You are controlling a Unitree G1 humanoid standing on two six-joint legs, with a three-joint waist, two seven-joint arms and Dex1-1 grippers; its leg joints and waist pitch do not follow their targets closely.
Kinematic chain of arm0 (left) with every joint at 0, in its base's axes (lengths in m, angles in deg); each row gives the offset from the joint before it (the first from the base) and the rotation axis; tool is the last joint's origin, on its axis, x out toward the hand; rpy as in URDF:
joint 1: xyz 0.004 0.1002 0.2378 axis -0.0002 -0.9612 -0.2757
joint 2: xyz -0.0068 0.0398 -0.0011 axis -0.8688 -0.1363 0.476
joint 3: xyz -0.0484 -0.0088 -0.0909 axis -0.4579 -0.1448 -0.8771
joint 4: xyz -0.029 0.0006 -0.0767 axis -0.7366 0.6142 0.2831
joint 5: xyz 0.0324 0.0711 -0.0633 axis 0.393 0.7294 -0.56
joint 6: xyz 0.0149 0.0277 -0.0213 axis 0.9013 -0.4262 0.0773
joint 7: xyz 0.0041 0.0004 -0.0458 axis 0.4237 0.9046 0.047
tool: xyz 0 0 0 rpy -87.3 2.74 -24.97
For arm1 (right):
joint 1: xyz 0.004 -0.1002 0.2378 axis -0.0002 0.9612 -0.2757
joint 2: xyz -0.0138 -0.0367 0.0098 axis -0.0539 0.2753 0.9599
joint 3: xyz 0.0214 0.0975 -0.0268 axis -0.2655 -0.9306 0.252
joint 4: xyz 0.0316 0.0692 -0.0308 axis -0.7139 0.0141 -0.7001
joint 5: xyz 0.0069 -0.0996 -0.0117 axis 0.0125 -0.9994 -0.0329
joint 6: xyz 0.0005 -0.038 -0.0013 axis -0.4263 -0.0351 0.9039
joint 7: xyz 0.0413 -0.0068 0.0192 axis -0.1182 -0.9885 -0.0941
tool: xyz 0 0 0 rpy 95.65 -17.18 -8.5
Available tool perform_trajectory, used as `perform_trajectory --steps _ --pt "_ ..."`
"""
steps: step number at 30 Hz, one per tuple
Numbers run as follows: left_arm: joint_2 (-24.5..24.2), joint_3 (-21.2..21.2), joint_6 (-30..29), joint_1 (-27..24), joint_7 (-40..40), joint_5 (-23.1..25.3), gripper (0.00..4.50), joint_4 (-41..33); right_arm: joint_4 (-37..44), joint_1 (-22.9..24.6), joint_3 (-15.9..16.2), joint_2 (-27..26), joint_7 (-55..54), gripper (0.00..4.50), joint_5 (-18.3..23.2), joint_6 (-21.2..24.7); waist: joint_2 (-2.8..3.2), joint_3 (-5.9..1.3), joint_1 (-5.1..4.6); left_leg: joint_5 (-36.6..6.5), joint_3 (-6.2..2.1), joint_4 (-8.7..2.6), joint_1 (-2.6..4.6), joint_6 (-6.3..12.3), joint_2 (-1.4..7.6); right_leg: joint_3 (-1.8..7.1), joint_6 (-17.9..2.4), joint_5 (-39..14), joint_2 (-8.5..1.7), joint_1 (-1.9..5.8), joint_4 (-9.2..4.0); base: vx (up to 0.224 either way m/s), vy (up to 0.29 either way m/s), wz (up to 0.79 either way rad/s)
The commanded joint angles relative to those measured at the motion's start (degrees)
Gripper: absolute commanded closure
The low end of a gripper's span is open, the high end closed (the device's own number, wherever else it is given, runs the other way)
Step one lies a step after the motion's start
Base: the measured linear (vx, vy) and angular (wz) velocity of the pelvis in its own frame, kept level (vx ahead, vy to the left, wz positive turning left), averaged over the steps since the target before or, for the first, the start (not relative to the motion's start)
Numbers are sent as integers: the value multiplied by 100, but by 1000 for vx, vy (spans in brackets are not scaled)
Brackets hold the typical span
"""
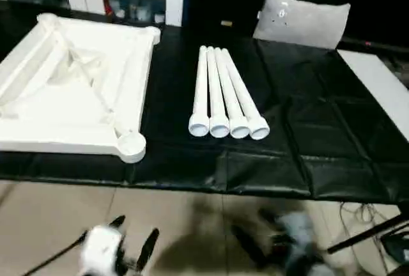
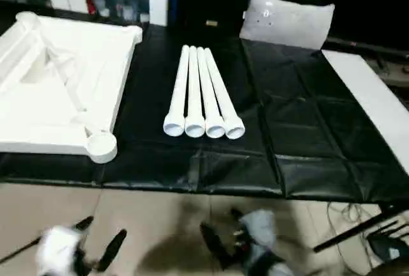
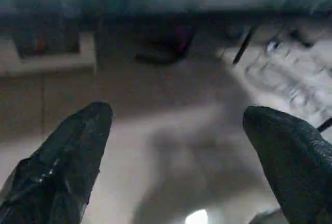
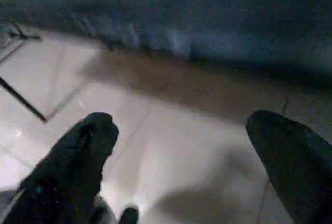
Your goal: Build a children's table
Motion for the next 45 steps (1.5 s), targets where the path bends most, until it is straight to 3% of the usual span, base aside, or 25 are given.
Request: perform_trajectory --steps 1,6,11,14,20,23,25,26,27,28,29,30,31,32,34,35,36,37,38,39,40,41,42,44,45 --pt "-48 91 -90 -103 -16 -122 1 -595 659 101 -145 165 15 0 139 84 78 -12 -12 -2581 -174 -595 75 -137 390 354 -481 -1919 -436 -145 -599 0 0 0" --pt "-184 -296 -1002 -193 271 -380 1 -2369 1957 -156 -578 372 -510 0 -8 729 50 -110 -36 -1699 -164 -546 46 -231 348 312 -302 -481 -334 -80 -429 0 0 0" --pt "-416 -787 -2172 926 825 -1104 1 -3240 2489 -1110 -966 323 -1306 0 -207 1563 26 -167 -53 -966 -117 -420 106 -344 220 296 -145 535 -251 -66 -315 0 0 0" --pt "-305 -973 -2757 2043 1324 -1089 1 -2987 2397 -1679 -1163 162 -1698 0 594 2071 36 -193 -52 -726 -105 -371 126 -446 206 308 -56 761 -244 -82 -274 0 0 0" --pt "509 -997 -3120 3585 2130 -370 1 -1523 1878 -2534 -1106 -452 -2411 0 63 2801 147 -318 -75 -526 -75 -293 18 -492 116 378 -112 876 -310 43 -269 -9 2 -1" --pt "401 -737 -3296 3665 2033 -266 1 -1390 1826 -2717 -954 -606 -2314 0 -17 2879 85 -367 4 -587 -50 -70 -158 484 60 655 -291 690 -707 164 -452 0 0 0" --pt "282 -641 -3500 3709 2076 -373 1 -1438 1829 -2785 -837 -535 -2343 0 58 3004 107 -370 138 -669 -239 376 -329 910 108 1043 -456 307 -1307 255 -673 -2 47 0" --pt "208 -570 -3559 3714 2057 -326 1 -1452 1795 -2794 -735 -453 -2261 0 122 2885 147 -371 209 -683 -491 641 -513 943 222 1211 -671 92 -1620 316 -742 0 166 -13" --pt "147 -509 -3631 3713 2036 -281 1 -1455 1797 -2783 -649 -376 -2218 0 149 2854 224 -342 160 -471 -611 452 -575 933 224 987 -937 -69 -1400 325 -671 0 166 -13" --pt "174 -490 -3673 3721 2019 -211 1 -1425 1811 -2762 -601 -358 -2144 0 164 2841 337 -353 171 -355 -583 227 -429 999 222 806 -1012 -154 -1118 250 -617 18 241 -13" --pt "245 -504 -3697 3736 2013 -183 1 -1383 1827 -2753 -599 -375 -2084 0 167 2851 502 -404 -19 210 -499 -128 184 1652 124 260 -931 -53 -224 -128 -134 44 276 0" --pt "292 -514 -3706 3745 2007 -163 1 -1355 1834 -2752 -603 -390 -2045 0 163 2846 575 -462 -317 1196 -673 -198 585 2706 51 -270 -320 -514 207 -666 810 44 276 0" --pt "292 -514 -3706 3745 2007 -163 1 -1355 1834 -2752 -603 -390 -2045 0 163 2846 547 -455 -249 1883 -650 -193 489 3002 119 -333 82 -556 170 -714 962 18 260 10" --pt "331 -486 -3707 3746 1977 -28 1 -1310 1855 -2751 -643 -438 -1981 0 142 2881 561 -378 -145 2801 -470 -265 169 3162 209 -427 523 -477 79 -774 1154 -45 226 6" --pt "332 -469 -3764 3743 1988 11 1 -1305 1877 -2742 -613 -436 -1889 0 106 2909 430 -393 -152 2072 -351 -427 49 2803 209 -467 533 -295 -17 -580 1075 -62 209 -3" --pt "332 -469 -3773 3745 1989 4 1 -1304 1880 -2741 -600 -430 -1881 0 94 2910 252 -376 -139 735 -307 -495 129 2067 195 -220 249 -125 -223 -525 583 -99 166 -17" --pt "318 -461 -3798 3748 1988 -2 1 -1301 1891 -2732 -558 -418 -1886 0 45 2915 -132 -422 2 -1160 -178 -73 -179 818 -97 461 317 -1102 -1116 -129 -228 -99 166 -17" --pt "290 -446 -3826 3755 2005 -26 1 -1304 1896 -2730 -518 -386 -1912 0 35 2916 70 -252 142 -1142 -525 948 -210 442 -317 969 86 -2004 -1778 -337 -731 -110 163 -7" --pt "290 -446 -3826 3755 2005 -26 1 -1304 1896 -2730 -518 -386 -1912 0 35 2916 164 -297 -85 -676 -968 1332 -500 -104 -352 738 -592 -2627 -1727 79 -614 -98 200 -37" --pt "273 -432 -3928 3762 2018 -62 1 -1351 1860 -2704 -579 -483 -2316 0 -119 2947 162 -136 -130 -534 -951 1090 -398 -542 -279 192 -961 -3114 -1215 -39 -618 -98 200 -37" --pt "269 -426 -3942 3759 2017 -68 1 -1371 1854 -2694 -610 -526 -2413 0 -109 3008 282 -129 -147 -870 -945 795 -103 -551 -176 8 -1035 -3184 -946 -222 -585 -102 217 -38" --pt "272 -423 -3956 3754 2010 -70 1 -1399 1844 -2679 -659 -592 -2537 0 -83 3104 612 -108 -316 -2936 -1251 52 175 -915 241 -181 -703 -2277 -280 -393 -155 -161 220 6" --pt "271 -415 -3981 3743 1999 -57 1 -1412 1835 -2677 -678 -606 -2552 0 -69 3145 662 -135 -480 -4355 -1484 -499 -26 -1182 441 -169 -404 -432 -216 -173 470 -161 220 6" --pt "295 -394 -4015 3679 1946 10 1 -1465 1828 -2665 -676 -578 -2432 0 -18 3238 731 -73 -427 -4759 -1226 -626 -42 -1376 147 -303 -359 469 -104 -195 476 -121 194 8" --pt "342 -386 -3990 3626 1933 68 1 -1501 1839 -2666 -588 -469 -2303 0 -131 3185 679 -119 -509 -4481 -1257 -594 -40 -1441 17 -292 -306 397 -202 -38 320 -88 173 4"
